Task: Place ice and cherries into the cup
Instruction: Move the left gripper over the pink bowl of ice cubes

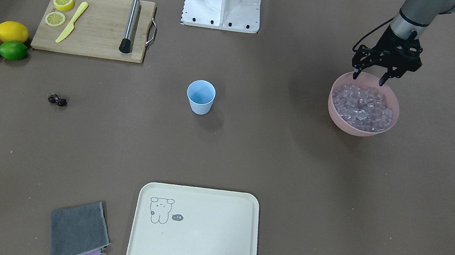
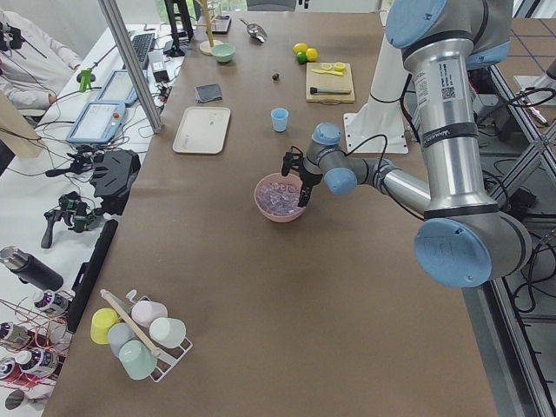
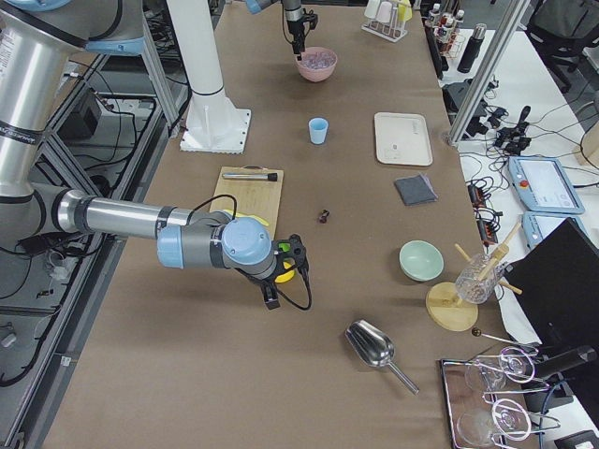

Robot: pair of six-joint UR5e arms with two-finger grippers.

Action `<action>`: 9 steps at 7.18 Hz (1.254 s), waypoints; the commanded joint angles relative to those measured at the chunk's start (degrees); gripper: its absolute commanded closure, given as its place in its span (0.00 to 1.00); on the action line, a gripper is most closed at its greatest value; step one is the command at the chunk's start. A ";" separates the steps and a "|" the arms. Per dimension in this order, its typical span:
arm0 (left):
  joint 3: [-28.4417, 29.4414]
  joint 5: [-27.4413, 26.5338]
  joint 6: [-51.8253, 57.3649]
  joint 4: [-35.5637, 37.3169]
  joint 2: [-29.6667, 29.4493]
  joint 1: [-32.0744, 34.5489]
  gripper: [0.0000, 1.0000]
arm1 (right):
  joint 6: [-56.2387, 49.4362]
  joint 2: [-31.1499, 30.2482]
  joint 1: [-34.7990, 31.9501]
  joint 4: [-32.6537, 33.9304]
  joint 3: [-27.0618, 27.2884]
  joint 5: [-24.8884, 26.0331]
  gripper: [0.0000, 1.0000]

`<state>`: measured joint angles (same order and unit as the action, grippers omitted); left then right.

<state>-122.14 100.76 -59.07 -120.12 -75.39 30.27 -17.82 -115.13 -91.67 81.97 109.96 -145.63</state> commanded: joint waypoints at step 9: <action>4.29 -0.56 9.41 5.15 -6.44 2.07 0.33 | -0.11 -0.54 0.00 -0.05 -0.72 -0.09 0.01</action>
<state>-117.37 100.12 -48.81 -114.96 -82.30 32.22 -17.93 -115.67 -91.67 81.92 109.27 -145.69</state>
